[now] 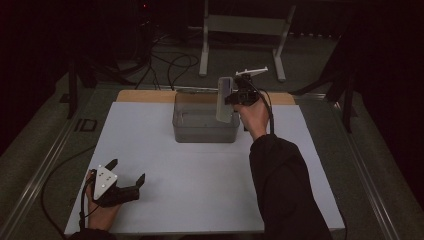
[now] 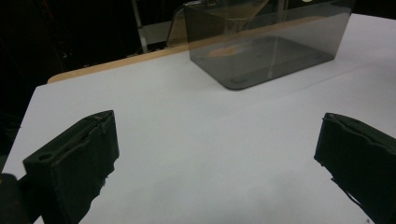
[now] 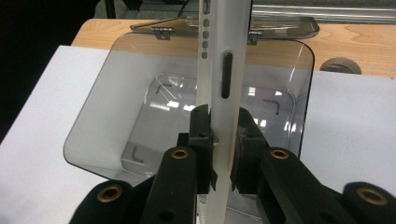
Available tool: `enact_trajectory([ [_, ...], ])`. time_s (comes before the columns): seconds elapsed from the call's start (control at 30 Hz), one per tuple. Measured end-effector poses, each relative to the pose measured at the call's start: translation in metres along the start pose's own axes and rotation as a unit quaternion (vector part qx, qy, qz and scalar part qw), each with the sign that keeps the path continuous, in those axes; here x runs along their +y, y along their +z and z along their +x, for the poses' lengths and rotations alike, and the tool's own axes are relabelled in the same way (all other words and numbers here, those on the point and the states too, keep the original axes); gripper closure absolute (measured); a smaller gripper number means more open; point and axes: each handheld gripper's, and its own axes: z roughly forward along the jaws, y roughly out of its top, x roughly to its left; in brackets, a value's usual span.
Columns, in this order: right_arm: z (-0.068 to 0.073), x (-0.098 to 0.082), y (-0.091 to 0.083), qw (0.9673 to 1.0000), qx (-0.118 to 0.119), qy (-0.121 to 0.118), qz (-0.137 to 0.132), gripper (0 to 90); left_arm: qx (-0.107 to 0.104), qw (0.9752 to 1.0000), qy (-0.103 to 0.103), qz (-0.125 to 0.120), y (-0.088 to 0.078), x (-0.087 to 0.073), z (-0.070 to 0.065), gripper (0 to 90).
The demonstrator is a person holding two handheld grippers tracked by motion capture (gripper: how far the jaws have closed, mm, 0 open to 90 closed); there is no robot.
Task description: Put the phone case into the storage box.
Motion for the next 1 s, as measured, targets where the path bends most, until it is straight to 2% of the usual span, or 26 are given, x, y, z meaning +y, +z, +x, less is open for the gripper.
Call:
enact_trajectory([
  [0.17, -0.002, 0.000, 0.005, 0.9999, -0.012, 0.000, 0.008, 81.8, 0.000, 1.0000, 0.000, 0.000, 0.000, 0.000, 0.000, 0.7],
  [1.0, -0.016, -0.004, 0.025, 0.9991, -0.028, 0.014, 0.029, 81.8, 0.001, 1.0000, -0.002, 0.000, -0.002, -0.001, 0.000, 0.7],
])
